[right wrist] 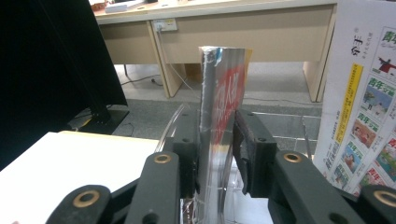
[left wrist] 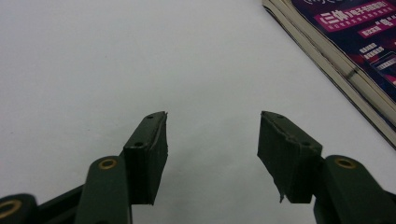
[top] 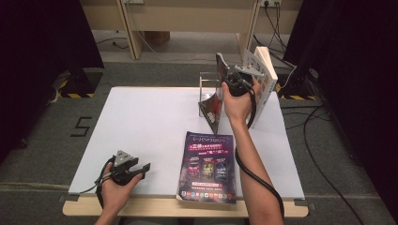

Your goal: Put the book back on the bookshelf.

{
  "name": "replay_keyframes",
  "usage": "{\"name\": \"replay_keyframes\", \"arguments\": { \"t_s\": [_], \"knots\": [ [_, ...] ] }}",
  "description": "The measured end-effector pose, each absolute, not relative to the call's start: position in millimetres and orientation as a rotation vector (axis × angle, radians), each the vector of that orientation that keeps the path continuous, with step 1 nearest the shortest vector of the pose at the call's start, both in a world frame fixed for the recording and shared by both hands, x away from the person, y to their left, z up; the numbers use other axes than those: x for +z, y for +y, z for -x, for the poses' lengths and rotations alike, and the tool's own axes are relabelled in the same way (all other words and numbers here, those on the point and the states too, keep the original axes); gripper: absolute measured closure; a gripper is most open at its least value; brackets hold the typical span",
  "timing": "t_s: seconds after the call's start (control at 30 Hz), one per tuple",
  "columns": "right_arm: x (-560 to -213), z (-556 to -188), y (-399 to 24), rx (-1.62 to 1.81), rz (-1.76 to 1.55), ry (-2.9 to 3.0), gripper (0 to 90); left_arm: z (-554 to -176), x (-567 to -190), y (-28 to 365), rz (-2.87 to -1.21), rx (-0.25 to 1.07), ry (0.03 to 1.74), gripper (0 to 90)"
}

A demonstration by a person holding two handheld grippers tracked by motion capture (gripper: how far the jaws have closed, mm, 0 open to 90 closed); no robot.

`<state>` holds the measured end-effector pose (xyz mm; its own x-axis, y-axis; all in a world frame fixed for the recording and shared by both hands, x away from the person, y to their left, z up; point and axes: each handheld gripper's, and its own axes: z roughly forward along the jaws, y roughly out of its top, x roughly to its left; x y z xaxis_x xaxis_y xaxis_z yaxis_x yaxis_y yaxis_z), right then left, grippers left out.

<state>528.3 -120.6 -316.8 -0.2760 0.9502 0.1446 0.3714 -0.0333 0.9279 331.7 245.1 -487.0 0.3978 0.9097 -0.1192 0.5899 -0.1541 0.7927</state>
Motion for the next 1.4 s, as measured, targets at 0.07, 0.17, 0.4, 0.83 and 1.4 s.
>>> {"name": "replay_keyframes", "arguments": {
  "t_s": [0.07, 0.17, 0.4, 0.83, 1.4],
  "knots": [
    [-315, -531, -119, 1.292, -1.407, 1.679, 69.4, -332, -487, 245, -1.853, 0.503, 1.292, 42.0],
    [-315, -537, -117, 1.3, -1.434, 1.69, 68.1, -332, -487, 246, -1.852, 0.496, 1.292, 42.0],
    [-316, -549, -116, 1.286, -1.462, 1.685, 71.9, -332, -488, 246, -1.849, 0.496, 1.296, 42.0],
    [-308, -555, -117, 1.291, -1.484, 1.689, 84.8, -332, -487, 246, -1.851, 0.49, 1.294, 43.0],
    [-296, -534, -132, 1.453, -1.325, 1.739, 86.9, -332, -489, 245, -1.851, 0.488, 1.295, 42.9]
  ]
}}
